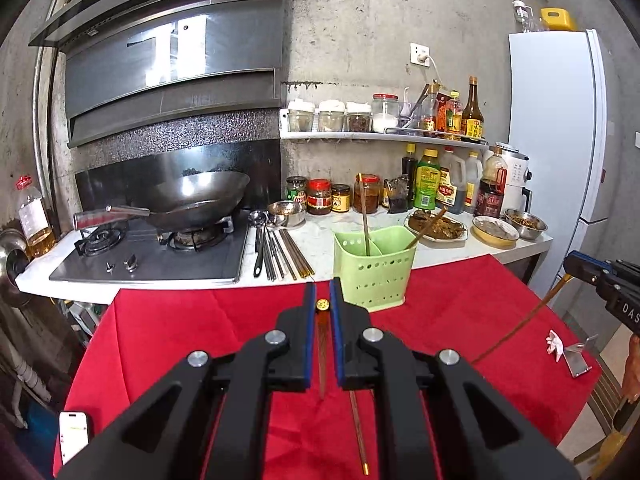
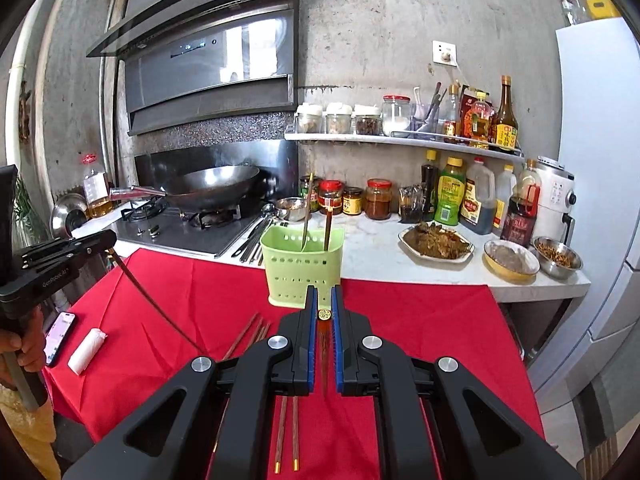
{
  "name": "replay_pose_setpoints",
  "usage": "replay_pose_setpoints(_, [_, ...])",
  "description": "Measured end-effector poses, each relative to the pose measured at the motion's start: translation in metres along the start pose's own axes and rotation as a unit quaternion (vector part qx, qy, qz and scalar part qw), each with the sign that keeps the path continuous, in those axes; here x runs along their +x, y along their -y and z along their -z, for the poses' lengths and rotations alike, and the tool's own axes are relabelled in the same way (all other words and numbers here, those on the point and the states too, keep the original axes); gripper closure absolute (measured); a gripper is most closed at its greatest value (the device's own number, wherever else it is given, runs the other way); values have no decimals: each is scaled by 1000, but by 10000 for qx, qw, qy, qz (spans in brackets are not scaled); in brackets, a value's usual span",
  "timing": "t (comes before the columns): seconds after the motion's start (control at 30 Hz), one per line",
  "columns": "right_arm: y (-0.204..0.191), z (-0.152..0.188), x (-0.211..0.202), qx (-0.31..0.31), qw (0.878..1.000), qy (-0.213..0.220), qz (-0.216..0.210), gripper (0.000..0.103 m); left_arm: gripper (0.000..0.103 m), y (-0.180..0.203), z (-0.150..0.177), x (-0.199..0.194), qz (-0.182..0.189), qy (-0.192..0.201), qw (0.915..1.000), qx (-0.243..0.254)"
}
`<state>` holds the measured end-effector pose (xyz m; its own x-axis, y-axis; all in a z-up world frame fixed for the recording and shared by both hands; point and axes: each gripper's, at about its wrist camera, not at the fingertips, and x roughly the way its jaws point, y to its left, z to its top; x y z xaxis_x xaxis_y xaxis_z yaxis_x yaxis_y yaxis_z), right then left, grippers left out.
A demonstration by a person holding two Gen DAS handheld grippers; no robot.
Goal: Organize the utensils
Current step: 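Lift the left tool's chopstick upright toward the green holder while the right tool carries its own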
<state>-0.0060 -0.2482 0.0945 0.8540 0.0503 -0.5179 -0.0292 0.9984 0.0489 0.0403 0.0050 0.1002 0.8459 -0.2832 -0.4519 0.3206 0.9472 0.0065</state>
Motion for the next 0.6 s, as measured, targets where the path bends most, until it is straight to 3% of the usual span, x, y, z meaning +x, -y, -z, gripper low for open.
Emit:
replay_pose_setpoints(0.37, [11,-16,36,-24,9996,136,233,95,96,-1,-15,28,-94,-24,9999,76])
replay_pose_setpoints(0.6, [14,-14,47,-3,9997,145,216,95,96,-5,-9,39,-30,-143,9999,34])
